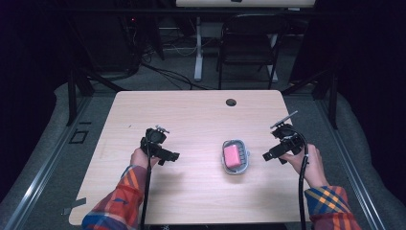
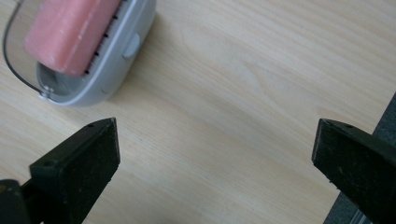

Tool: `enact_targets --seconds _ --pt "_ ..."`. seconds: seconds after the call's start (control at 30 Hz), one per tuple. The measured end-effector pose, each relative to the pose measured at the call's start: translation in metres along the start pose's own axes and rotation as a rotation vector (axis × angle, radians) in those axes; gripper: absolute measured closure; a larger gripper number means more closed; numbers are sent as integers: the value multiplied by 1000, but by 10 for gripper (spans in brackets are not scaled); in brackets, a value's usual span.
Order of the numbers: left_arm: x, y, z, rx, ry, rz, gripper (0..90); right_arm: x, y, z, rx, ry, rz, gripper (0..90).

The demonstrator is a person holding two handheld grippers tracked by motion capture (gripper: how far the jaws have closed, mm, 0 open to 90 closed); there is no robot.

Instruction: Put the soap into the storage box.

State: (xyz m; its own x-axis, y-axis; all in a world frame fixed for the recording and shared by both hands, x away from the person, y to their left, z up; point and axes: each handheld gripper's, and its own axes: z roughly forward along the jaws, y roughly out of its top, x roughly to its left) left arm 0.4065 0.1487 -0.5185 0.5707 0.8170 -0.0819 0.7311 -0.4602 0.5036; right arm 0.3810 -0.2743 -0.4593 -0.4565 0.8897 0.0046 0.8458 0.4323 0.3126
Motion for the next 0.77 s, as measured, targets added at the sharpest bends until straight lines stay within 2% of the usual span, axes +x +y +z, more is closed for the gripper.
enact_targets --seconds 0.2,0.23,0.33,0.37,0.47,0.5,0.53,0.57,0.77 --pt "0 0 0 2 0 1 21 -8 -18 10 34 -9 8 0" --pt "0 0 0 2 1 1 21 -10 -23 13 42 -31 15 0" --pt "0 0 0 6 0 2 21 -15 -35 21 79 -31 8 0" --pt "0 0 1 8 0 2 21 -16 -39 25 79 -40 18 0" --pt "-1 0 1 14 4 8 21 -21 -51 33 98 -28 29 0" --pt "-1 0 2 14 4 9 21 -21 -54 37 80 -23 50 1" --pt "-1 1 2 15 4 10 21 -22 -55 39 116 -22 30 1" --pt "-1 1 2 16 4 11 21 -22 -56 41 125 -26 25 3" --pt "-1 1 1 13 7 9 21 -20 -59 47 110 0 19 12"
